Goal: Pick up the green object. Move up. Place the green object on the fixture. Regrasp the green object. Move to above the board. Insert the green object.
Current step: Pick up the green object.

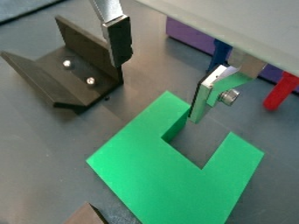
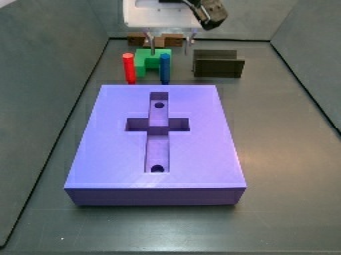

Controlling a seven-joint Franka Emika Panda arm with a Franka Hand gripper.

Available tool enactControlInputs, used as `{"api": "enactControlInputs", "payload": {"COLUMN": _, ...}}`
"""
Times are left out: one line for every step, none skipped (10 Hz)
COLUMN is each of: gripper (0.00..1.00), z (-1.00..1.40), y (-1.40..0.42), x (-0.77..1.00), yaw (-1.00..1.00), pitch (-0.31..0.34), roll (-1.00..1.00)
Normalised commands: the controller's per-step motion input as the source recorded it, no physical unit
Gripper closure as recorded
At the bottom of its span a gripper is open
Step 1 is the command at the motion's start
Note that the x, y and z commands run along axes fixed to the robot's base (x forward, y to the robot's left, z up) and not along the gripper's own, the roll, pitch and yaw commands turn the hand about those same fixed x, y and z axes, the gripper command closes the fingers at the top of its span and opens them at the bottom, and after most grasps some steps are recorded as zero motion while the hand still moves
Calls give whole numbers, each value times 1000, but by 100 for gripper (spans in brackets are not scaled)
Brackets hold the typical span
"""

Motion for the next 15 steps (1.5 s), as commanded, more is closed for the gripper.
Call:
{"api": "enactControlInputs", "payload": {"gripper": 0, "z": -437, "y": 0, "x": 74, "yaw": 0, "pitch": 11, "roll": 14}}
{"api": "enactControlInputs", "payload": {"gripper": 0, "z": -446, "y": 0, "x": 69, "yaw": 0, "pitch": 43, "roll": 57}}
{"api": "enactControlInputs", "payload": {"gripper": 0, "z": -394, "y": 0, "x": 3, "yaw": 0, "pitch": 49, "roll": 59}}
{"api": "enactControlInputs", "payload": {"gripper": 0, "z": -311, "y": 0, "x": 0, "yaw": 0, "pitch": 39, "roll": 40}}
{"api": "enactControlInputs", "payload": {"gripper": 0, "z": -237, "y": -14, "x": 0, "yaw": 0, "pitch": 23, "roll": 11}}
{"api": "enactControlInputs", "payload": {"gripper": 0, "z": -77, "y": -151, "x": 0, "yaw": 0, "pitch": 20, "roll": 0}}
{"api": "enactControlInputs", "payload": {"gripper": 0, "z": 0, "y": -209, "x": 0, "yaw": 0, "pitch": 13, "roll": 0}}
{"api": "enactControlInputs", "payload": {"gripper": 0, "z": -140, "y": -80, "x": 0, "yaw": 0, "pitch": 20, "roll": 0}}
{"api": "enactControlInputs", "payload": {"gripper": 0, "z": -246, "y": 0, "x": 0, "yaw": -17, "pitch": 19, "roll": 0}}
{"api": "enactControlInputs", "payload": {"gripper": 0, "z": -217, "y": 57, "x": 0, "yaw": -51, "pitch": 20, "roll": 0}}
{"api": "enactControlInputs", "payload": {"gripper": 0, "z": -169, "y": 23, "x": 0, "yaw": -43, "pitch": 19, "roll": 0}}
{"api": "enactControlInputs", "payload": {"gripper": 0, "z": -86, "y": 3, "x": 0, "yaw": -29, "pitch": 27, "roll": 0}}
{"api": "enactControlInputs", "payload": {"gripper": 0, "z": -14, "y": 34, "x": 0, "yaw": -23, "pitch": 23, "roll": 0}}
{"api": "enactControlInputs", "payload": {"gripper": 0, "z": 0, "y": 0, "x": 0, "yaw": 0, "pitch": 0, "roll": 0}}
{"api": "enactControlInputs", "payload": {"gripper": 100, "z": 0, "y": 0, "x": 0, "yaw": 0, "pitch": 0, "roll": 0}}
